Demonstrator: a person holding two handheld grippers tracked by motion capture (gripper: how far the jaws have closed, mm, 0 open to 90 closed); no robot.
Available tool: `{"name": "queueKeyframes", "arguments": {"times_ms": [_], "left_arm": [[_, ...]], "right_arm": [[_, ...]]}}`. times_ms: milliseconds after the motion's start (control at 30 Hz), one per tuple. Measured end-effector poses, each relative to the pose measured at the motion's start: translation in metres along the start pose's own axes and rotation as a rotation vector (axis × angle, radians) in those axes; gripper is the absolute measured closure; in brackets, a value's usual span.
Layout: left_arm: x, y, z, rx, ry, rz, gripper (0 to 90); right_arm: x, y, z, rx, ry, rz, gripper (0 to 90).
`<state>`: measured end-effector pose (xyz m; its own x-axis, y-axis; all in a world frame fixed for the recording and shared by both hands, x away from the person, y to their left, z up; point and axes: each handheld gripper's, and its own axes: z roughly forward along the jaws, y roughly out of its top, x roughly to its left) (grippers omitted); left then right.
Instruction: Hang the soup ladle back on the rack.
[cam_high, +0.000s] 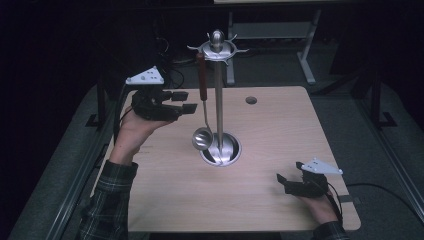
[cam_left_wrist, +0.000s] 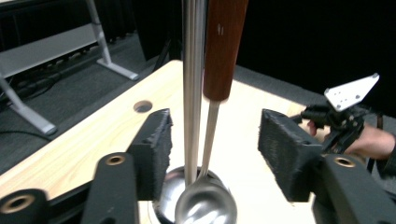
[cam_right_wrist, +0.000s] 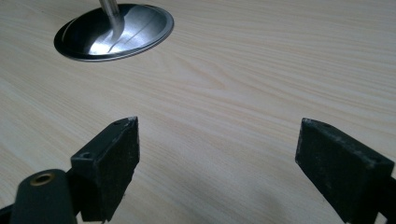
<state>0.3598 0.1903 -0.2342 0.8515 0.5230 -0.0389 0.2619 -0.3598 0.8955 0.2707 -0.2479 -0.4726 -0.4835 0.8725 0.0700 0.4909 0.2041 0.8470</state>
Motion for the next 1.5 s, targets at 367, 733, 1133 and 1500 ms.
{"name": "queueKeyframes", "arguments": {"times_ms": [367, 733, 1133, 1500], "left_arm": [[-0.001, -0.047, -0.021, 0.029, 0.05, -0.032, 35.5], [-0.003, -0.107, -0.036, 0.066, 0.114, -0.071, 33.7], [0.001, -0.164, -0.042, 0.088, 0.166, -0.118, 29.9], [0.002, -0.205, -0.032, 0.12, 0.217, -0.135, 26.4]], "right_arm": [[0.001, 0.001, 0.001, 0.003, -0.002, 0.0, 13.4], [0.003, 0.003, 0.008, 0.01, 0.009, -0.02, 13.4], [0.004, 0.003, 0.007, 0.014, 0.002, -0.014, 13.4], [0.004, 0.002, 0.005, 0.011, 0.0, -0.012, 13.4]]}}
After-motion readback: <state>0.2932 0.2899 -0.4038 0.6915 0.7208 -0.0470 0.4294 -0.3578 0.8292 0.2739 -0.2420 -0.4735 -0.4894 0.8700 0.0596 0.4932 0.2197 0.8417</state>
